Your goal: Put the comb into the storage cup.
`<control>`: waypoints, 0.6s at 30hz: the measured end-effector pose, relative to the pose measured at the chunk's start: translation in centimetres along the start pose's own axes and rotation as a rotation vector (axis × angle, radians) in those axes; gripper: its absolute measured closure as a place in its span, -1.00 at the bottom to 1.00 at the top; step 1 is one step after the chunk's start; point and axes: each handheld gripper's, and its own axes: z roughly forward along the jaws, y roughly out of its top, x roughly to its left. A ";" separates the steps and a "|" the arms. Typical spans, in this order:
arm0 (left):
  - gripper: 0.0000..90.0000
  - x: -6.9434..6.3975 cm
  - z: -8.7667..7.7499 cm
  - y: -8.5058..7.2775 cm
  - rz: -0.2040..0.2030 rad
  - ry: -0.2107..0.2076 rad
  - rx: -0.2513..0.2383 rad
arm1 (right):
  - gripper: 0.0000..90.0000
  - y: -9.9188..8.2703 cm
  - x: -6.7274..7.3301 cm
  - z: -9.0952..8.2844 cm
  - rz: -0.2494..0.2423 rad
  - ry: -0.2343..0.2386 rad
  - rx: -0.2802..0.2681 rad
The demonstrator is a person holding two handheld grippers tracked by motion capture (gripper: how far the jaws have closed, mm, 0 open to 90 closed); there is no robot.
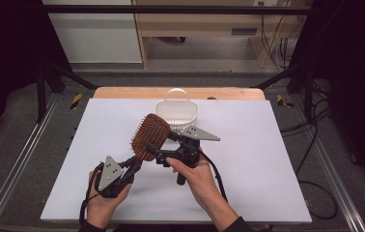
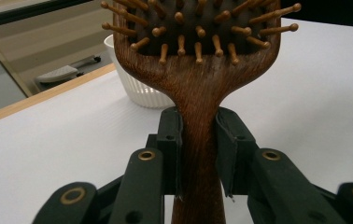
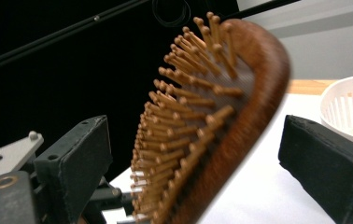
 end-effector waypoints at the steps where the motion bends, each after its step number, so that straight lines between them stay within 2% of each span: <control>1: 0.61 -0.1 0.0 0.0 0.005 -0.001 -0.002 | -0.74 0.1 0.0 0.1 0.007 0.006 -0.003; 9: 0.61 -0.8 0.0 0.2 0.014 -0.021 -0.001 | -0.53 0.7 -0.4 0.1 0.066 0.034 -0.023; 18: 0.61 -0.8 0.0 0.1 0.013 -0.022 -0.004 | -0.30 1.0 -0.7 0.1 0.095 0.053 -0.036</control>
